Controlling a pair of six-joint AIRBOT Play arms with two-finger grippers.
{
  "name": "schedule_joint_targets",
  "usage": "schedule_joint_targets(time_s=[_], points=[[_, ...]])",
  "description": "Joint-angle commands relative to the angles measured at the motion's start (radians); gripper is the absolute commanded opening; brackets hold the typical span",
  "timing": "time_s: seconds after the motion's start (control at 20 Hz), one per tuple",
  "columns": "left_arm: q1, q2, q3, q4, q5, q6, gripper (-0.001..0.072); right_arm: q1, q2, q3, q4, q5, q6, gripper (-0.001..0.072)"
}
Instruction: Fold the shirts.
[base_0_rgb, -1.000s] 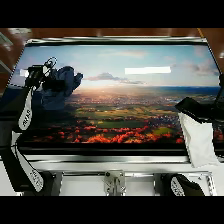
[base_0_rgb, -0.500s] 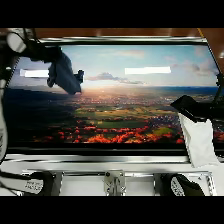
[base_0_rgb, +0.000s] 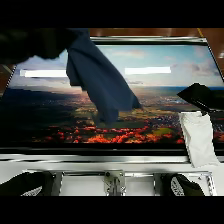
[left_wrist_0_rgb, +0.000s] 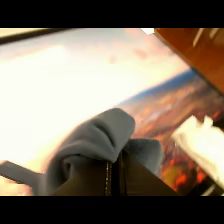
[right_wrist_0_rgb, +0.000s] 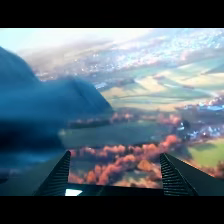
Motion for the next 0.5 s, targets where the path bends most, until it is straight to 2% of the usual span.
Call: schedule_joint_targets(time_s=[0.0,0.15,0.3,0.45], points=[[-0.053,0.012,-0.077,0.217,-0.261,-0.01,0.0044,0.01,-0.003,0.016,-0.055,0.098,-0.019,0.0683],[-0.02,0.007,-0.285,0.254,-0.263,-0.018,0.0044,0.068,-0.016,-0.108,-0.143,0.08,-0.017,0.0683],[-0.017,-0.016,-0.544,0.25,-0.172,-0.071,0.0044,0.176,-0.043,-0.293,-0.158,-0.04,-0.004,0.0683],[-0.008,-0.056,-0.755,0.251,-0.127,-0.08,0.0045,0.29,-0.11,-0.438,-0.155,-0.165,0.01,0.0683]])
